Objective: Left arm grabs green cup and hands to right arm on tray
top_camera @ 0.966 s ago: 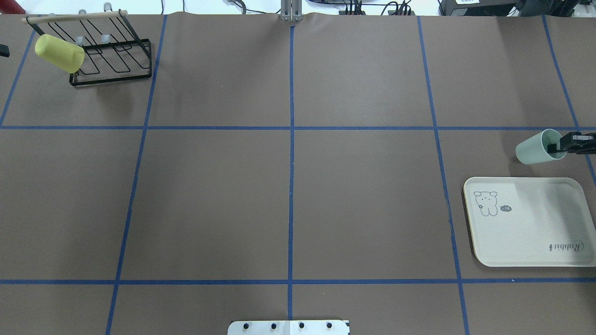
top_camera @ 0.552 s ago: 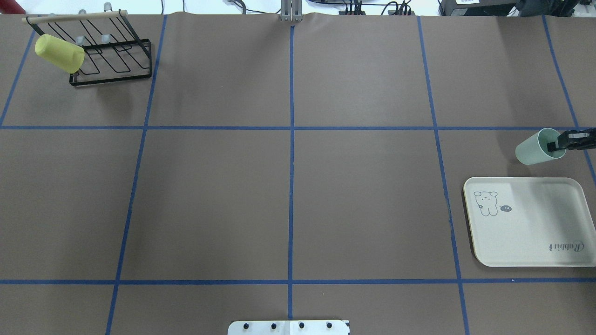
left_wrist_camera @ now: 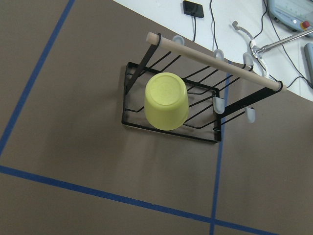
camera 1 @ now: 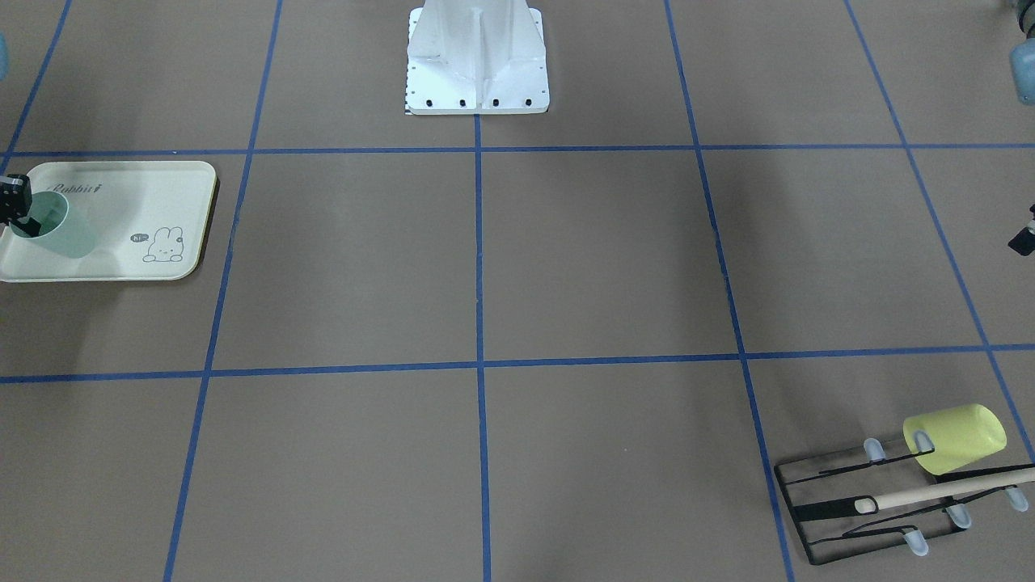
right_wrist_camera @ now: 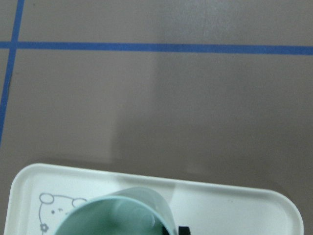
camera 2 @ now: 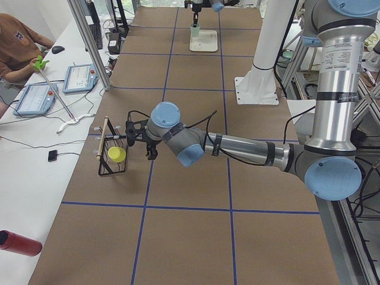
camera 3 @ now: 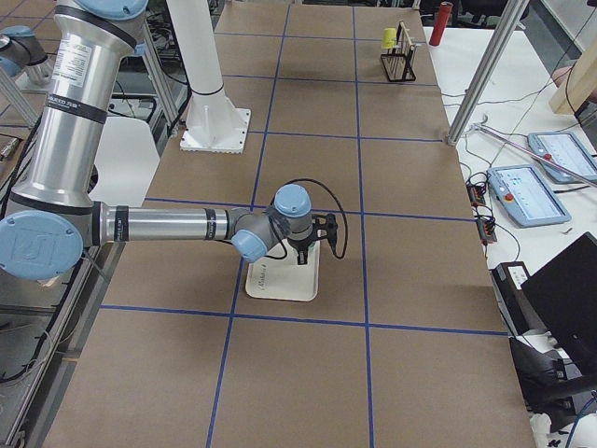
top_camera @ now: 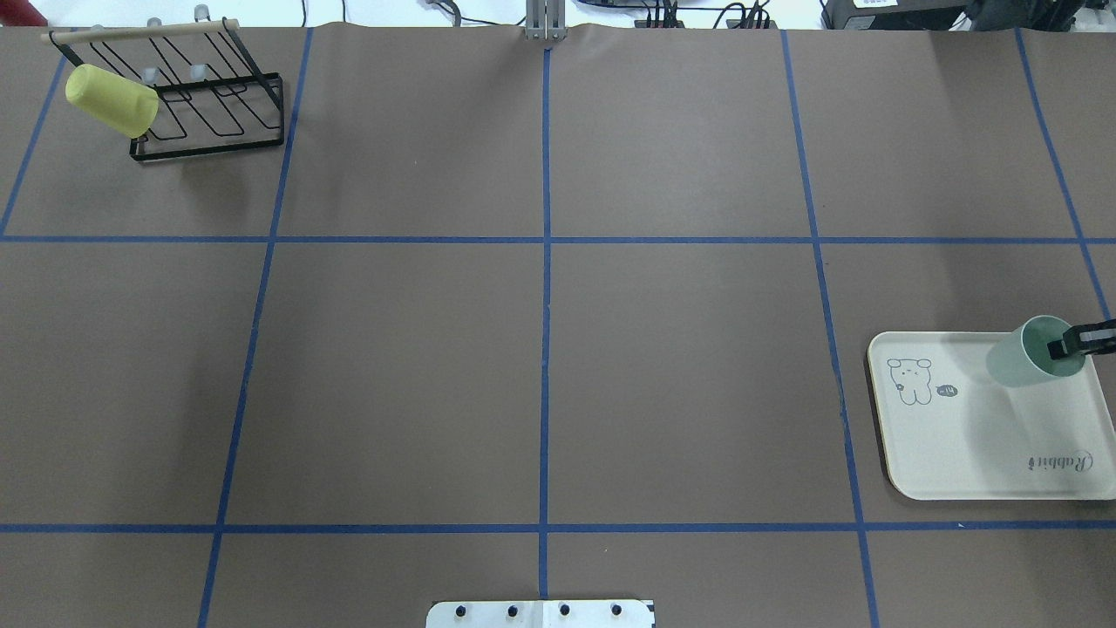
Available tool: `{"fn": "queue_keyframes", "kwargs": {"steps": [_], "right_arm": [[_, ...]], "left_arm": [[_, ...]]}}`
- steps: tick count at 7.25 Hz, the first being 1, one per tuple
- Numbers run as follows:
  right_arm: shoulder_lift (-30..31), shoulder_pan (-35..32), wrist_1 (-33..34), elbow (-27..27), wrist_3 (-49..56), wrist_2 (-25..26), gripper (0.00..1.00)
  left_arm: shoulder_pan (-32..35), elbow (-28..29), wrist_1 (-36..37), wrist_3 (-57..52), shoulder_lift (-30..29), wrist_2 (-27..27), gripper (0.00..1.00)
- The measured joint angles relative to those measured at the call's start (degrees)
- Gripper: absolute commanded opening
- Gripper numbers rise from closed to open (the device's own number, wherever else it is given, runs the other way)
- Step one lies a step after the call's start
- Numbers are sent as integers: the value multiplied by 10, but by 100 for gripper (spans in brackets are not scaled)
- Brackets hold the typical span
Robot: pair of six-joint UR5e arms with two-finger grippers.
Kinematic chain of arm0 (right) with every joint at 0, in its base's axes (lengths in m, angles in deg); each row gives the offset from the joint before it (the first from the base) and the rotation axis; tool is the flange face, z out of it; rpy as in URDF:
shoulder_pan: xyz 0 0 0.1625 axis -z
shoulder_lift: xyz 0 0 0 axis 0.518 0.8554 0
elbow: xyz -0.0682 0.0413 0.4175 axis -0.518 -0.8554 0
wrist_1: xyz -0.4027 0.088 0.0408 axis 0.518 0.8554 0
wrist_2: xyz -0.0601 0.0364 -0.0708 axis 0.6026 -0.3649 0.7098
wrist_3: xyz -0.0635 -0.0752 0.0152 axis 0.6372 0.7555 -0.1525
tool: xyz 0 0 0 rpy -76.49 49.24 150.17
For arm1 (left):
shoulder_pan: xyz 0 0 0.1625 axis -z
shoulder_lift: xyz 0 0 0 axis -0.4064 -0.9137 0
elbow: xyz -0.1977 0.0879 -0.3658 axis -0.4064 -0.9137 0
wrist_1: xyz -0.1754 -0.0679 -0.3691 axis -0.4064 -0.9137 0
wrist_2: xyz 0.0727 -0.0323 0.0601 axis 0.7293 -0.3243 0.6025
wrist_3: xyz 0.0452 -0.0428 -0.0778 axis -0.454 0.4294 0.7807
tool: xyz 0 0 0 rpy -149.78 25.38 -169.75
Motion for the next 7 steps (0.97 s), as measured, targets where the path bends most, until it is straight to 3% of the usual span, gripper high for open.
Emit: {"fn": "queue_keyframes", "kwargs": {"steps": [4, 5, 7], "right_arm": [[15, 51, 1, 5, 0, 18, 1], [16, 56, 0, 4, 0, 18, 99], [16, 58, 0, 6, 0, 19, 100]], "left_arm": [[2, -12, 9, -17, 8, 1, 100], [1, -13, 10, -17, 9, 1, 100], [0, -17, 11, -18, 16, 1, 100]]}}
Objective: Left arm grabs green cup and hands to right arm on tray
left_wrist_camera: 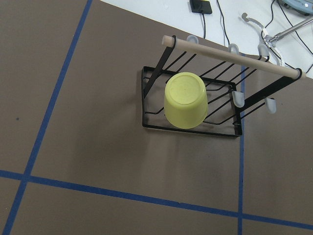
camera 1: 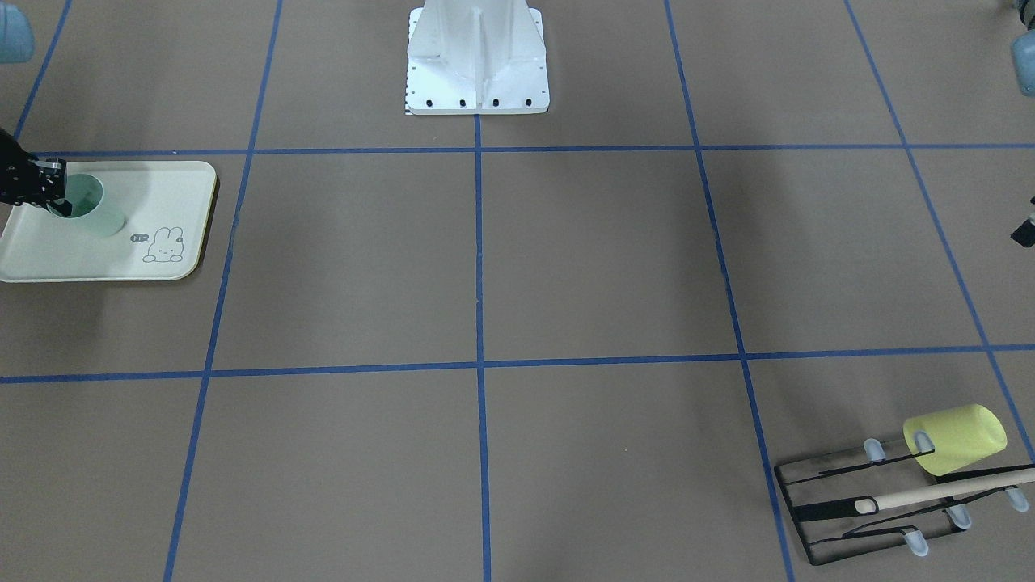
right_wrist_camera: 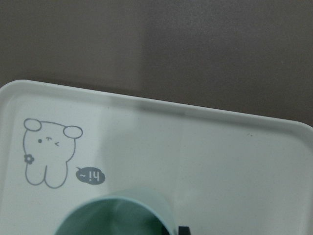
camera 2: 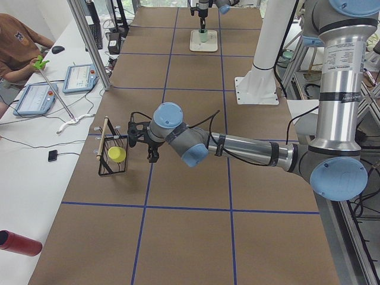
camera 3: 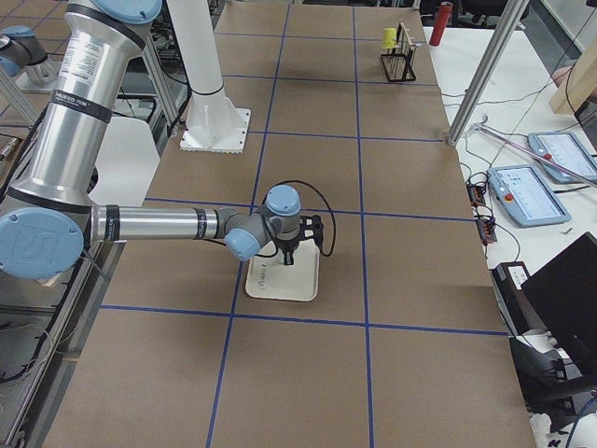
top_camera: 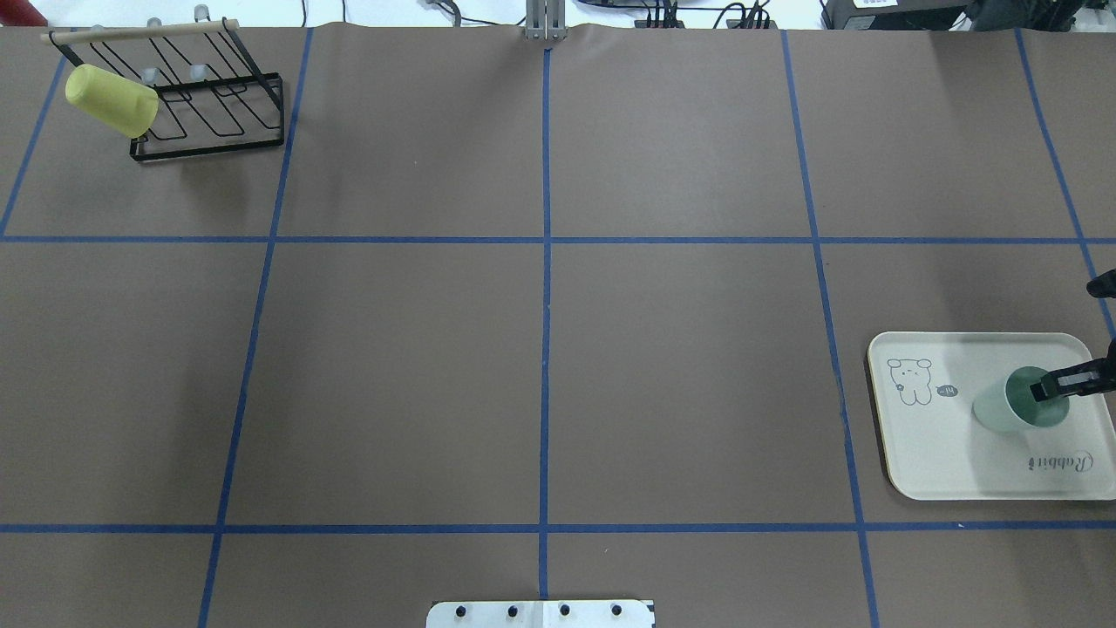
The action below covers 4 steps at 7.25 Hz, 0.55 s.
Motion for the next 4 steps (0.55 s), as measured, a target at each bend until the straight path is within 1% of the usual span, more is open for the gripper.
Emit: {"fn": "queue_keyframes", "kwargs": {"steps": [2, 3, 4], "right_arm": [[0, -14, 0, 15, 1, -7, 100], [0, -38, 2, 22, 2, -18, 100], [-2, -69, 8, 24, 9, -29, 100]], "left_arm": [[-3, -11, 0, -7, 15, 0, 100], [-5, -13, 4, -34, 24, -1, 100], [-7, -13, 18, -88, 36, 0, 100]]}}
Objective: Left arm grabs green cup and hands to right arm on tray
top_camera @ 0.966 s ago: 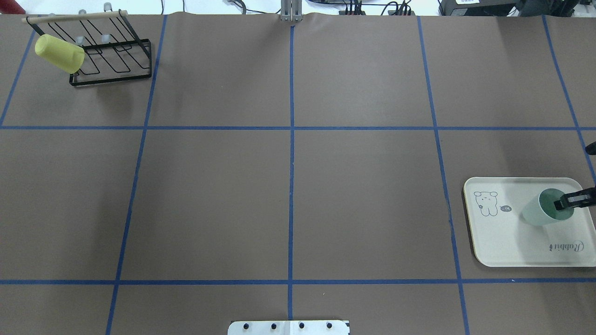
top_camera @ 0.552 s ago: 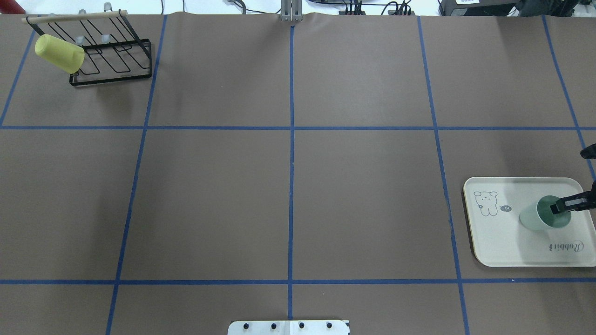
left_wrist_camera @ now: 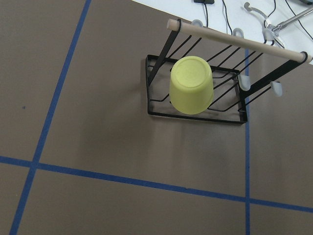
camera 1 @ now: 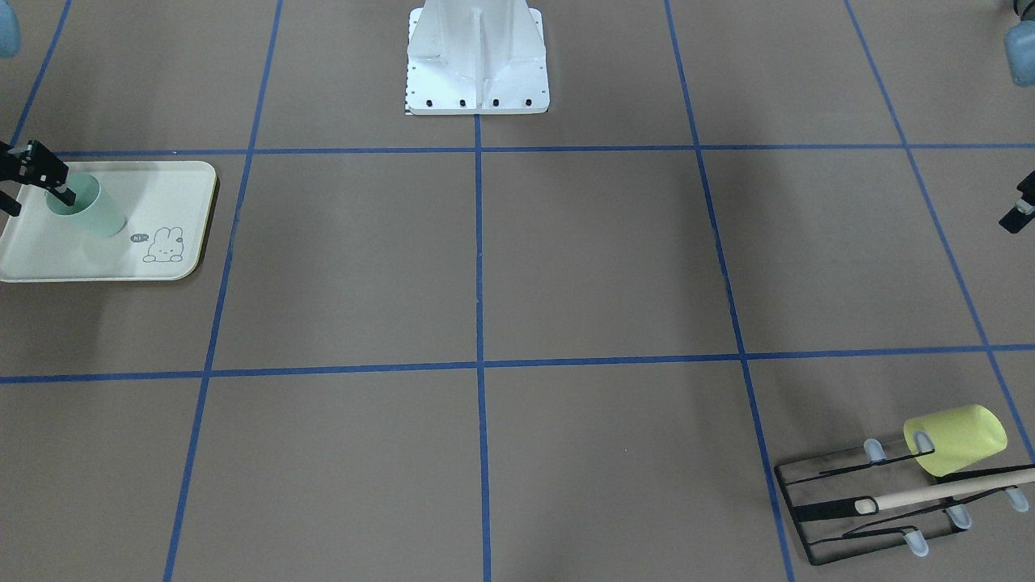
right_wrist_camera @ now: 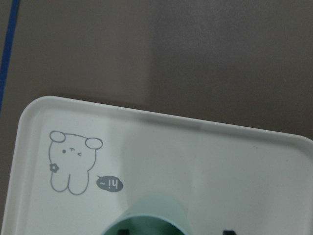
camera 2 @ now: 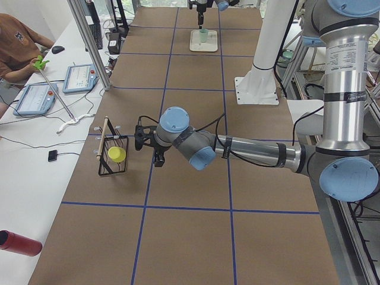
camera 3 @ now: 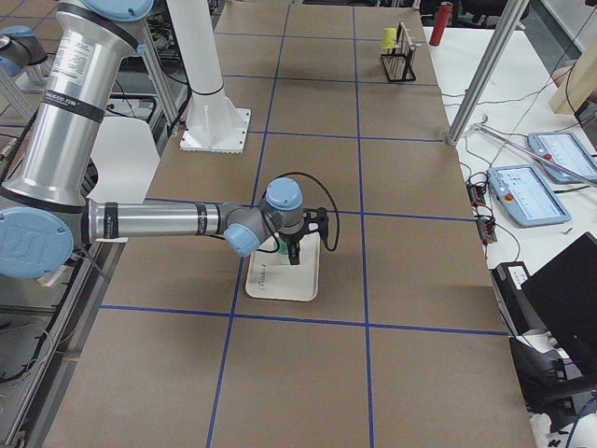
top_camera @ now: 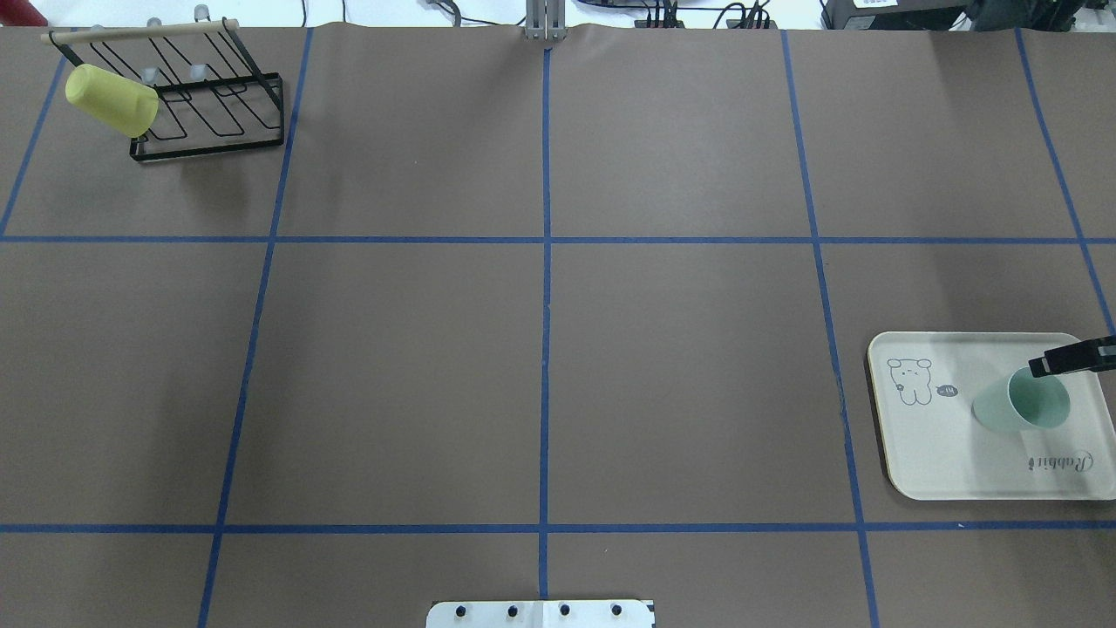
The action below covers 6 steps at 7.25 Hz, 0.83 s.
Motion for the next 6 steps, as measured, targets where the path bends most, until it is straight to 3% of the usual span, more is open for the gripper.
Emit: {"fn": "queue_keyframes", "kwargs": {"steps": [2, 4, 6], "right_arm": [[-16, -74, 64, 1, 67, -21, 100], [-66, -158, 205, 3, 183, -41, 100], [-101, -197, 304, 4, 250, -32, 100]], "left_arm": [[0, 1, 57, -118, 24, 1, 100], [-1, 3, 103, -195, 41, 0, 100], [-9, 2, 150, -233, 46, 8, 100]]}}
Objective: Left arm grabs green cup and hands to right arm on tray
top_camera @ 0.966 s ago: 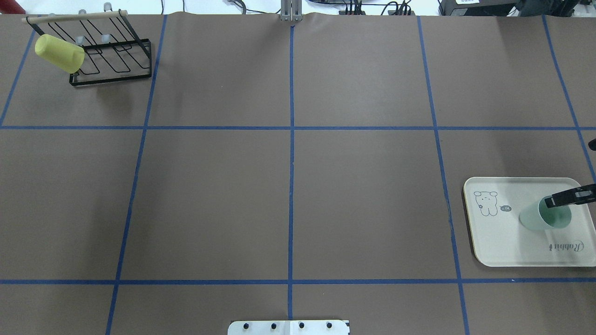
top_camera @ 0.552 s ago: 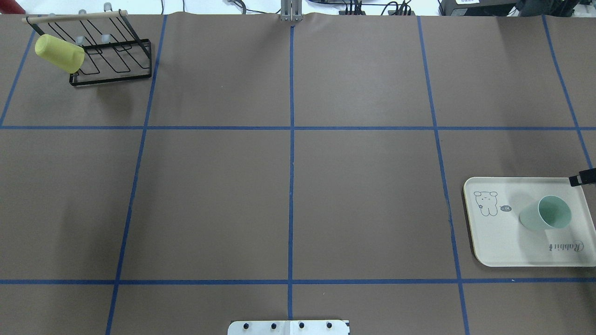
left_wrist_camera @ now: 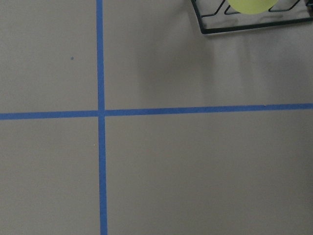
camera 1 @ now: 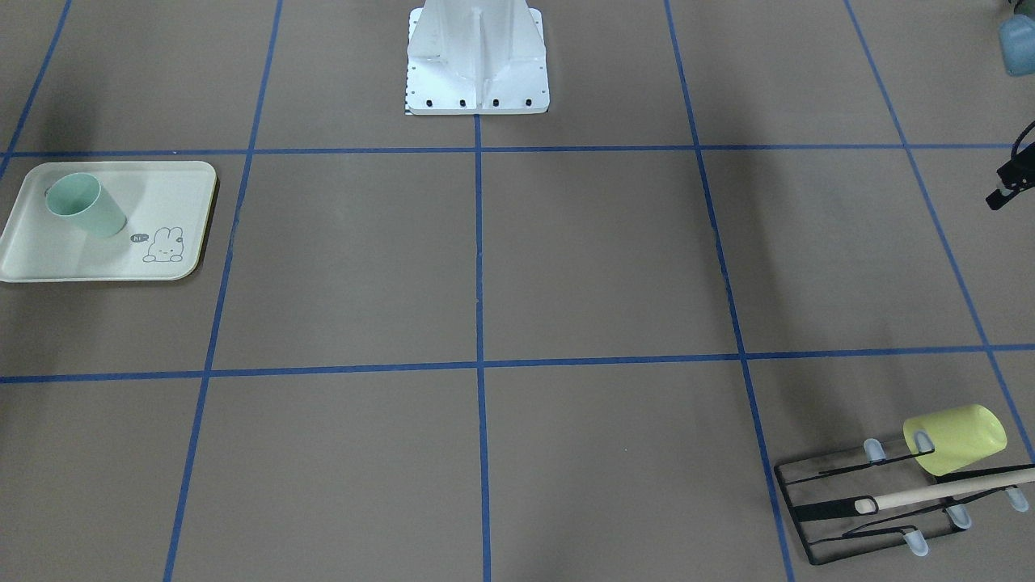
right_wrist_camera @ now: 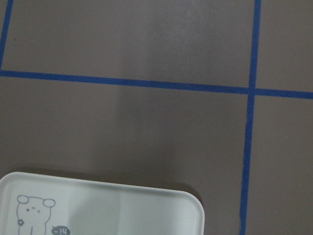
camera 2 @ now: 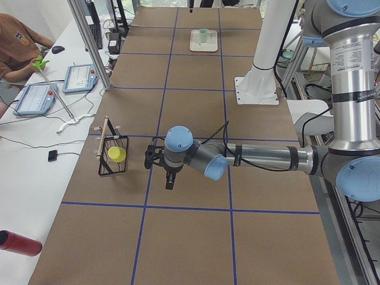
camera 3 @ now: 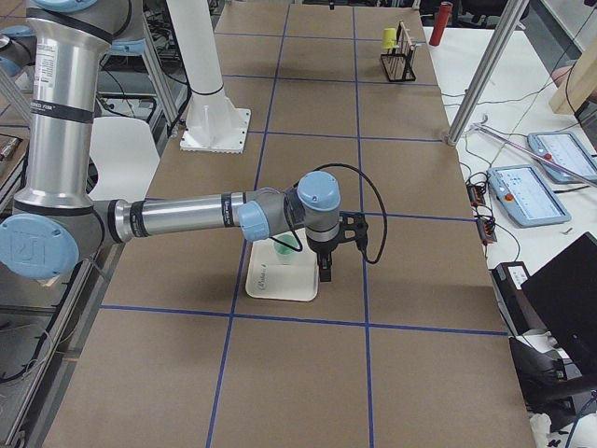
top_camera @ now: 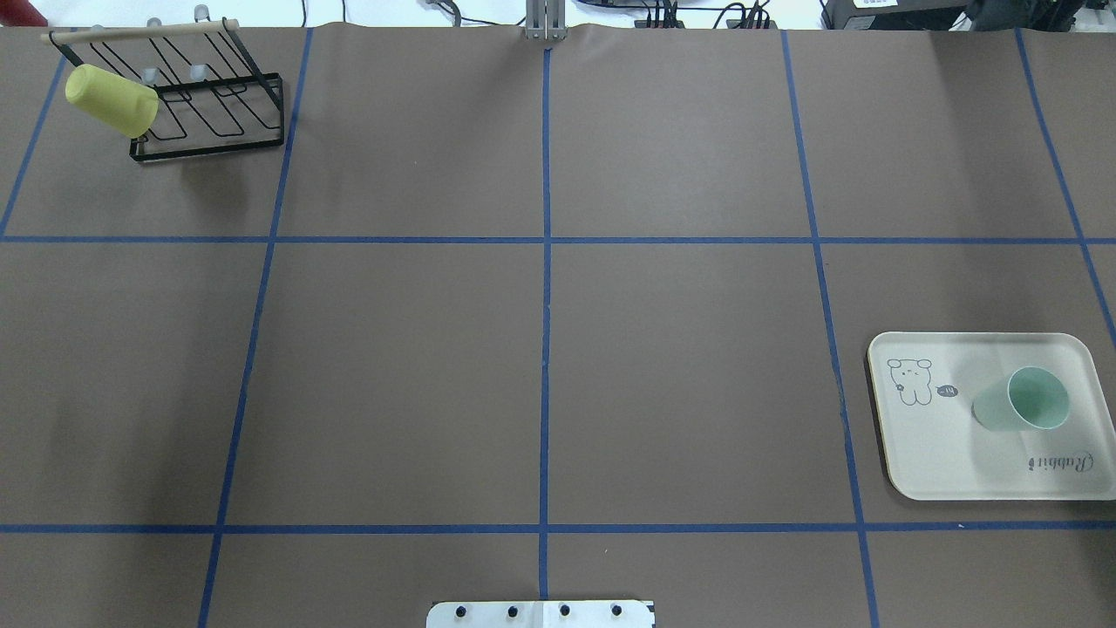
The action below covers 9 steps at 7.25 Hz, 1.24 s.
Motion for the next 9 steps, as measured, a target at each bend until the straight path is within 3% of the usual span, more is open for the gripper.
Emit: {"fn": "queue_keyframes", "kwargs": {"steps": [4, 9], "right_arm": [[-9, -2, 43, 1, 28, 36, 100], [-10, -1, 47, 0, 36, 35, 100]], "left_arm": [[-4, -9, 65, -21, 3, 20, 100], [-3, -15, 71, -21, 6, 20, 100]]}}
